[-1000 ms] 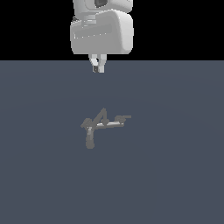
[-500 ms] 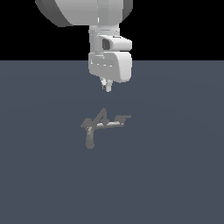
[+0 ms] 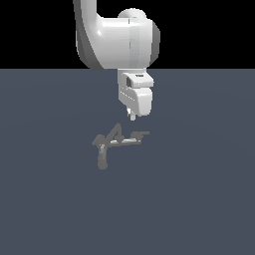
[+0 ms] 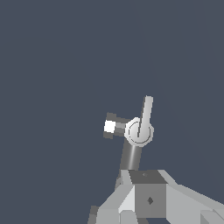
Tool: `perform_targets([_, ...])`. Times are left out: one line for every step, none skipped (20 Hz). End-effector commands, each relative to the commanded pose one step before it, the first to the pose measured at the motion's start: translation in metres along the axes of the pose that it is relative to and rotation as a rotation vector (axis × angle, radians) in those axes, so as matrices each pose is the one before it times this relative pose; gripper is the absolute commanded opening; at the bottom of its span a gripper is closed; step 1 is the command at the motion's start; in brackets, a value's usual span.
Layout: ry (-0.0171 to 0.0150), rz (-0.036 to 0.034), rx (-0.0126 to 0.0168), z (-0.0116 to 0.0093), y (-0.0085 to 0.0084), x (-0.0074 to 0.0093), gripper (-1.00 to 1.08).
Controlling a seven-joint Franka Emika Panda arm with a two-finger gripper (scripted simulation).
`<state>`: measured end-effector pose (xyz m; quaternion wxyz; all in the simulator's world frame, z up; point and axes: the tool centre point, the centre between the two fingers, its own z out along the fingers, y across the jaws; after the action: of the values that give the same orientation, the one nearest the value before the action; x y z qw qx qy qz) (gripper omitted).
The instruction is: Turn on the faucet by rotating a designated handle.
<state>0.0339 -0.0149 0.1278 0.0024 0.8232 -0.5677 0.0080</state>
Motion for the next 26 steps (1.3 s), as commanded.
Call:
perform_targets([-0.00169, 0.05738, -0.00202, 0.01728, -0.00591, 0.01232, -1.00])
perform_targets([-0.00109, 0.02010, -0.00082, 0.00605, -0.00213, 0.00428, -1.00])
perform_targets([-0.00107, 0.01892, -0.00074, 0.00567, -0.00201, 0.00403, -1.00])
perform_targets([-0.00106, 0.01770, -0.00066, 0.00528, -0.00190, 0.00377, -1.00])
perform_targets([-0.00104, 0.01649, -0.00059, 0.00489, -0.00178, 0.00352, -1.00])
perform_targets([-0.00102, 0.01524, -0.00052, 0.00450, -0.00165, 0.00325, -1.00])
perform_targets([-0.00099, 0.01397, -0.00045, 0.00410, -0.00153, 0.00298, -1.00])
perform_targets([-0.00095, 0.01269, -0.00039, 0.00370, -0.00140, 0.00270, -1.00])
perform_targets([-0.00090, 0.01141, -0.00033, 0.00331, -0.00126, 0.00244, -1.00])
perform_targets([-0.00084, 0.01011, -0.00028, 0.00291, -0.00112, 0.00216, -1.00])
perform_targets([-0.00076, 0.00877, -0.00023, 0.00252, -0.00099, 0.00186, -1.00])
perform_targets([-0.00067, 0.00745, -0.00019, 0.00212, -0.00084, 0.00159, -1.00])
perform_targets([-0.00057, 0.00611, -0.00015, 0.00173, -0.00069, 0.00130, -1.00])
perform_targets([-0.00046, 0.00476, -0.00011, 0.00135, -0.00054, 0.00101, -1.00])
perform_targets([-0.00033, 0.00340, -0.00008, 0.00096, -0.00039, 0.00072, -1.00])
perform_targets([-0.00020, 0.00206, -0.00005, 0.00058, -0.00023, 0.00045, -1.00])
perform_targets([-0.00007, 0.00069, -0.00002, 0.00019, -0.00008, 0.00015, -1.00])
perform_targets([0.00000, 0.00000, 0.00000, 0.00000, 0.00000, 0.00000, -1.00])
perform_targets([0.00000, 0.00000, 0.00000, 0.00000, 0.00000, 0.00000, -1.00])
perform_targets([0.00000, 0.00000, 0.00000, 0.00000, 0.00000, 0.00000, -1.00])
perform_targets([0.00004, -0.00071, -0.00046, 0.00000, 0.00029, -0.00006, -1.00])
perform_targets([-0.00016, 0.00045, 0.00009, 0.00005, 0.00315, 0.00266, -1.00])
perform_targets([-0.00016, 0.00045, 0.00008, 0.00006, 0.00318, 0.00268, -1.00])
perform_targets([-0.00023, 0.00064, 0.00011, 0.00005, 0.00323, 0.00282, -1.00])
perform_targets([-0.00017, 0.00045, 0.00008, 0.00006, 0.00322, 0.00272, -1.00])
perform_targets([-0.00017, 0.00045, 0.00008, 0.00006, 0.00325, 0.00275, -1.00])
